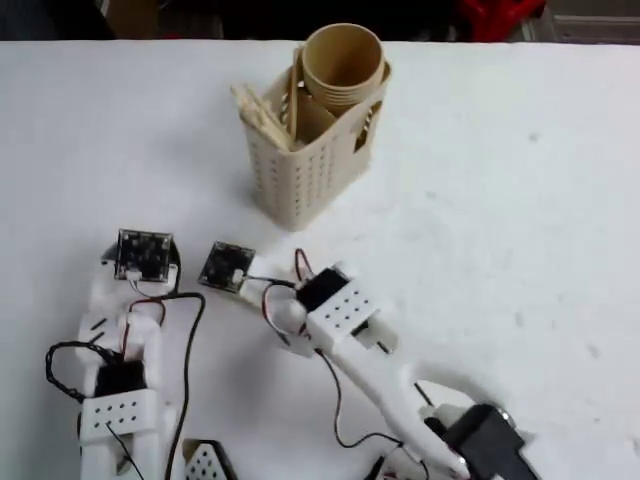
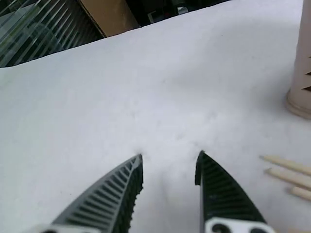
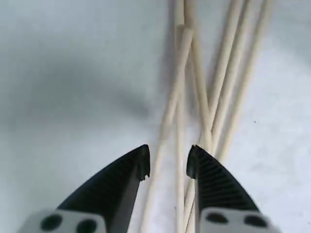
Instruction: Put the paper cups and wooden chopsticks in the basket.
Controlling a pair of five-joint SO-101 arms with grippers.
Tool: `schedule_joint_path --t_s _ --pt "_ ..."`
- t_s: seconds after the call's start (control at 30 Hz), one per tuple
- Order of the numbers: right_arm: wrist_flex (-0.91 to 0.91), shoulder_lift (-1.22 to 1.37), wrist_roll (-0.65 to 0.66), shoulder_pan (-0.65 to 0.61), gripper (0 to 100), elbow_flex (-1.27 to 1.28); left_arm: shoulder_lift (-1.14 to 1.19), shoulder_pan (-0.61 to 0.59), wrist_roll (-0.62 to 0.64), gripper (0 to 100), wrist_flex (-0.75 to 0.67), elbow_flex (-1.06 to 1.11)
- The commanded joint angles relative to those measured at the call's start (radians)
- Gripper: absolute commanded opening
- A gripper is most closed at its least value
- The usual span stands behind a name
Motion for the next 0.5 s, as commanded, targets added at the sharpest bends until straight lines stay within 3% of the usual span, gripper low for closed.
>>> schedule_joint_path --t_s 0.0,0.33,0.47 --pt "-0.012 0.065 -0.009 0.025 13.8 -0.048 -0.016 0.008 0.006 19 0.005 0.0" --pt "-0.058 0.26 -0.009 0.025 12.9 -0.114 -0.016 0.008 0.006 19 0.005 0.0" --pt "-0.058 0.243 -0.009 0.031 0.8 -0.115 -0.016 0.008 0.006 19 0.005 0.0"
